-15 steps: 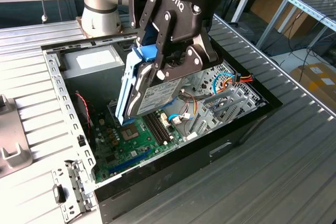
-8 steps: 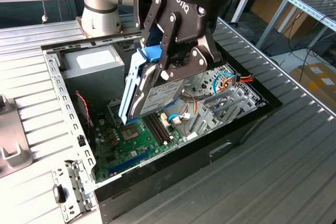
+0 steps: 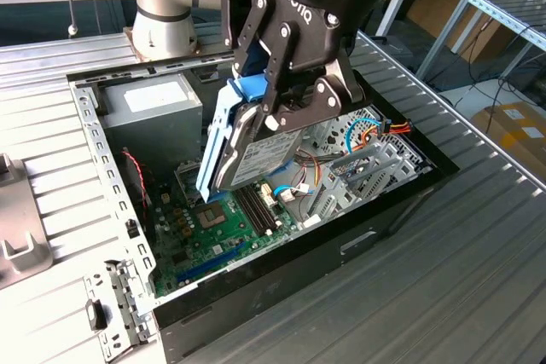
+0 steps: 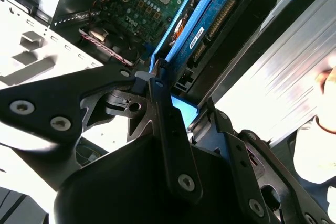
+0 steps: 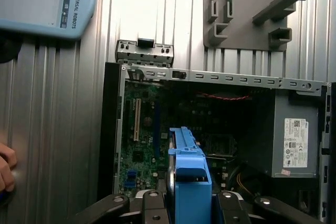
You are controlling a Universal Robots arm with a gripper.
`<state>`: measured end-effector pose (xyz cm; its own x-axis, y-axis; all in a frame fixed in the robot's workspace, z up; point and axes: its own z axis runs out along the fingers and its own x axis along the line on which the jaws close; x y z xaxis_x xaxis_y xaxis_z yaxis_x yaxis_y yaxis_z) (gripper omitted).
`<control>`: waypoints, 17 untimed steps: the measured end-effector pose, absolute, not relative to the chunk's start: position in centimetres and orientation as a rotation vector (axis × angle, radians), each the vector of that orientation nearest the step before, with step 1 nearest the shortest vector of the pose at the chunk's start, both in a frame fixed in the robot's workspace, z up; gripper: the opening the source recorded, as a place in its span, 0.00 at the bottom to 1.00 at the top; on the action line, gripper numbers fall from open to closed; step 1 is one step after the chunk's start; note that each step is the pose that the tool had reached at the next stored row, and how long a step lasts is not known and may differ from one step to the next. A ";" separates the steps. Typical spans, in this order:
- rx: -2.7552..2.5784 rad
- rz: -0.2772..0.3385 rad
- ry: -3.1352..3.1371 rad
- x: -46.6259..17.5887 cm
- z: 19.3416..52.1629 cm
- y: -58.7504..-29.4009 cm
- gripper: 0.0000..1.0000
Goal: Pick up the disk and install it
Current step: 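Insert the disk into the insertion slot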
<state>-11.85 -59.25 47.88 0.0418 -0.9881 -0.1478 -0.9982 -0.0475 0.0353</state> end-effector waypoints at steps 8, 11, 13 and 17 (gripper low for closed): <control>-2.211 0.202 2.113 -11.6 47.8 -59.3 0.37; -2.211 0.202 2.113 -11.5 47.7 -59.3 0.37; -2.211 0.202 2.113 -11.5 47.7 -59.3 0.37; -2.211 0.201 2.113 -11.4 47.7 -59.4 0.37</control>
